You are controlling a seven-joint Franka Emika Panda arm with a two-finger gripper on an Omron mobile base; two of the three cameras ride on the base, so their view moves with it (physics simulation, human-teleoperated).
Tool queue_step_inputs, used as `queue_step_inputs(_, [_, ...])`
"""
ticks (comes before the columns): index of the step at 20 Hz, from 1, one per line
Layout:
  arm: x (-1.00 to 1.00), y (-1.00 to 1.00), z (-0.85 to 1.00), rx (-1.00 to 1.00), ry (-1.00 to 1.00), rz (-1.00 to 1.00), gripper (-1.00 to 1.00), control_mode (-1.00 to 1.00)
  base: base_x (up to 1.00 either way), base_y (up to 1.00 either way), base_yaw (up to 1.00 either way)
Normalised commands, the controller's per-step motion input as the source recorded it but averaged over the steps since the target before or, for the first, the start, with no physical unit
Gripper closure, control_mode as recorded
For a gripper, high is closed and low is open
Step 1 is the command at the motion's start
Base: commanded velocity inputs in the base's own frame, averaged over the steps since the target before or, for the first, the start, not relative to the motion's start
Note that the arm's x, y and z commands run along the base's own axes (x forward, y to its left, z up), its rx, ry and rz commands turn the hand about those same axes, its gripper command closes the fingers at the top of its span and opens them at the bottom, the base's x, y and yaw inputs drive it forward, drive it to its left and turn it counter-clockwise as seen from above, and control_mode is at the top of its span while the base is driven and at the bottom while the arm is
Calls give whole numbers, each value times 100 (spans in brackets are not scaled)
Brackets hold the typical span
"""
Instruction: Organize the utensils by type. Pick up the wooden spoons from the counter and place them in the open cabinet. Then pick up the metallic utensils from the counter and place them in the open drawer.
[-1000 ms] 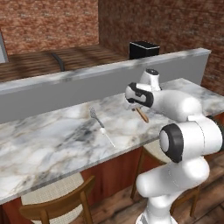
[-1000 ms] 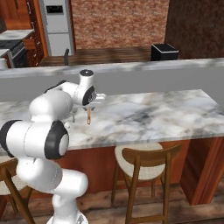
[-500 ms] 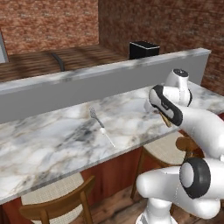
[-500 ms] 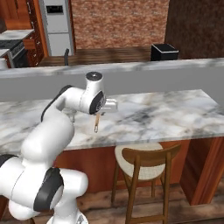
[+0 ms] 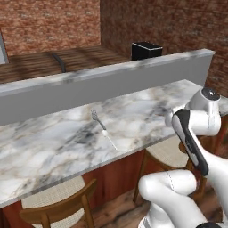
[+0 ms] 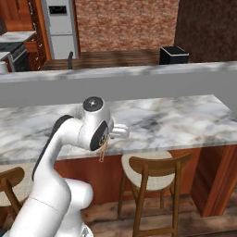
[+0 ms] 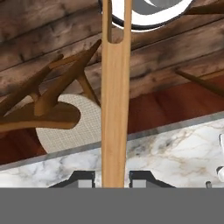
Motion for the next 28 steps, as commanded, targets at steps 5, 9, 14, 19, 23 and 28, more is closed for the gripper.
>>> queue_step_inputs(5, [-49, 35, 24, -26, -5, 0, 100, -100, 0, 0, 0])
queue_step_inputs(9, [-8, 81, 34, -36, 0, 0, 100, -100, 0, 0, 0])
queue_step_inputs(14, [0, 51, 40, -25, 0, 5, 100, -100, 0, 0, 0])
queue_step_inputs(19, [-5, 1, 27, -4, -4, 10, 100, -100, 0, 0, 0])
queue_step_inputs(23, [-11, -11, 5, 0, -8, 4, 100, -100, 0, 0, 0])
queue_step_inputs(28, [-7, -11, 0, 0, -6, 0, 100, 100, -2, -4, 0])
